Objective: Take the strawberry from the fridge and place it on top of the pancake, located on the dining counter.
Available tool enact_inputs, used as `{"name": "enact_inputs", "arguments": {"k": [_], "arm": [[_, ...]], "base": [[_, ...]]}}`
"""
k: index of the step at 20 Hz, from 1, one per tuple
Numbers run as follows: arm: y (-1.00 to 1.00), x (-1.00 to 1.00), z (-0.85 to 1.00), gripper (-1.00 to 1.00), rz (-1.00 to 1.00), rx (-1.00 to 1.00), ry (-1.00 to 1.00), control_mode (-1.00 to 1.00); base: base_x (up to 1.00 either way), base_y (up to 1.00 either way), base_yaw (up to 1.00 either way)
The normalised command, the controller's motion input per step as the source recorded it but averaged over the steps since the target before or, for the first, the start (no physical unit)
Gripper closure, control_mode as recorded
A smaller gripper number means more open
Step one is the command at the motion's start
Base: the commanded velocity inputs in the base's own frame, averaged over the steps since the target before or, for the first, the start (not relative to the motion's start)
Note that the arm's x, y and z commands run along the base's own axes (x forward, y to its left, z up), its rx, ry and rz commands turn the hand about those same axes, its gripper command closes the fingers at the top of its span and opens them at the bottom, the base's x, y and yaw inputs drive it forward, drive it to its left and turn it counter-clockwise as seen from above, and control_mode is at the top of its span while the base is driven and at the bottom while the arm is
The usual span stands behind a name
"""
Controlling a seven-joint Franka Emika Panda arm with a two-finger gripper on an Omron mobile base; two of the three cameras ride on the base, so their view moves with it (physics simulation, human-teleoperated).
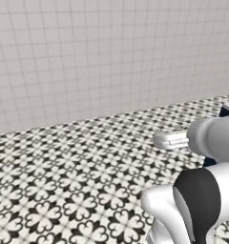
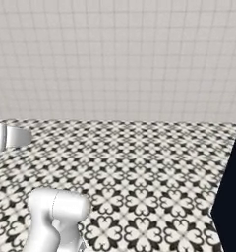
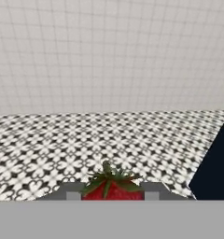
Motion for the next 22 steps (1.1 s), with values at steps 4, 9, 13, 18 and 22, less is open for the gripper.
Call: {"name": "enact_inputs", "arguments": {"k": [4,9,13,18,22], "arm": [[0.0,0.0,0.0,1.0,0.0,0.0,0.0,1.0],[0.0,0.0,0.0,1.0,0.0,0.0,0.0,1.0],[0.0,0.0,0.0,1.0,0.0,0.0,0.0,1.0],[0.0,0.0,0.0,1.0,0.0,0.0,0.0,1.0],[0.0,0.0,0.0,1.0,0.0,0.0,0.0,1.0]], "base": [[1.0,0.63,-0.02],[1.0,0.2,-0.39],[0.97,0.16,-0.59],[0.9,0.21,-0.67],[0.92,0.26,-0.67]]}}
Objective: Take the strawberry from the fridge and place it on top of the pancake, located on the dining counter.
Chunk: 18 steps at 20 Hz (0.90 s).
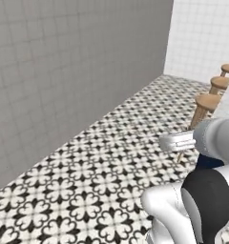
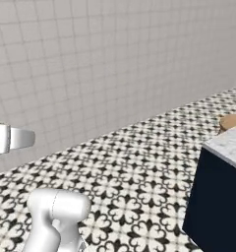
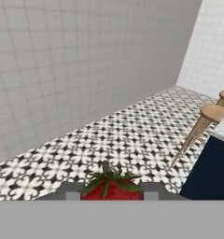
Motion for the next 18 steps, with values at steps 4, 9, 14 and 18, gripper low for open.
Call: {"name": "enact_inputs", "arguments": {"k": [4,9,14,18], "arm": [[0.0,0.0,0.0,1.0,0.0,0.0,0.0,1.0],[0.0,0.0,0.0,1.0,0.0,0.0,0.0,1.0],[0.0,0.0,0.0,1.0,0.0,0.0,0.0,1.0],[0.0,0.0,0.0,1.0,0.0,0.0,0.0,1.0]], "base": [[0.99,0.54,-0.64],[0.97,0.49,-0.56],[0.86,0.47,-0.56],[0.68,0.36,-0.55]]}}
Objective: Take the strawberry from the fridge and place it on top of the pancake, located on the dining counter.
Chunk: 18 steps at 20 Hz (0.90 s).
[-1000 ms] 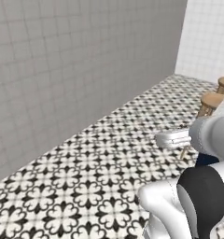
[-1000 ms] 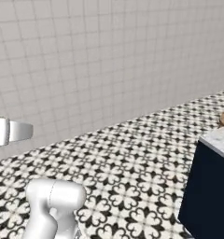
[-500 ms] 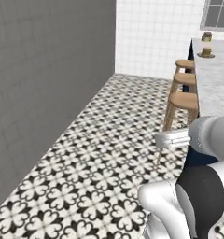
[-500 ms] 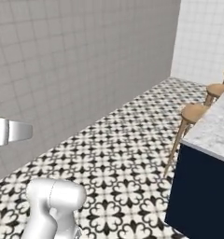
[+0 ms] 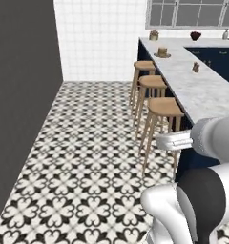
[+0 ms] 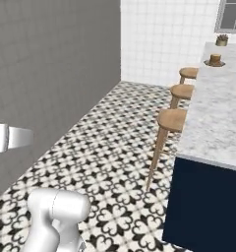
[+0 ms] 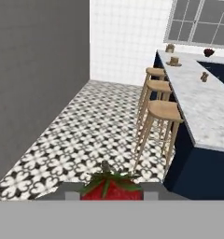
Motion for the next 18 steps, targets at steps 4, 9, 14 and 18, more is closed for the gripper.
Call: {"name": "enact_inputs", "arguments": {"k": [4,9,14,18], "arm": [[0.0,0.0,0.0,1.0,0.0,0.0,0.0,1.0],[0.0,0.0,0.0,1.0,0.0,0.0,0.0,1.0],[0.0,0.0,0.0,1.0,0.0,0.0,0.0,1.0],[0.0,0.0,0.0,1.0,0.0,0.0,0.0,1.0]], "base": [[0.52,0.43,-0.51],[0.47,0.58,-0.51],[0.19,1.0,-0.32],[0.47,0.99,-0.28]]}}
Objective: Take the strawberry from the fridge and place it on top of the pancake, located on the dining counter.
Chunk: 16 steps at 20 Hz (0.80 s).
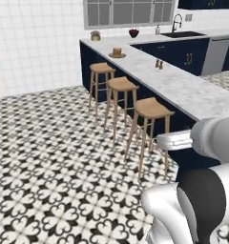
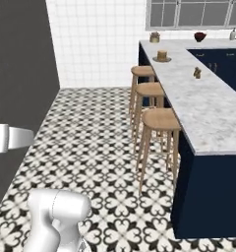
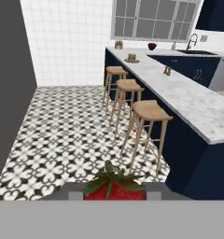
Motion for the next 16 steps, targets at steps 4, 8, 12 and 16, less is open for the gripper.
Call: {"name": "enact_inputs", "arguments": {"k": [4,8,12,16], "arm": [[0.0,0.0,0.0,1.0,0.0,0.0,0.0,1.0],[0.0,0.0,0.0,1.0,0.0,0.0,0.0,1.0],[0.0,0.0,0.0,1.0,0.0,0.0,0.0,1.0],[0.0,0.0,0.0,1.0,0.0,0.0,0.0,1.0]], "base": [[0.75,0.97,-0.28],[1.0,0.99,-0.23],[1.0,0.73,-0.12],[1.0,0.45,-0.15]]}}
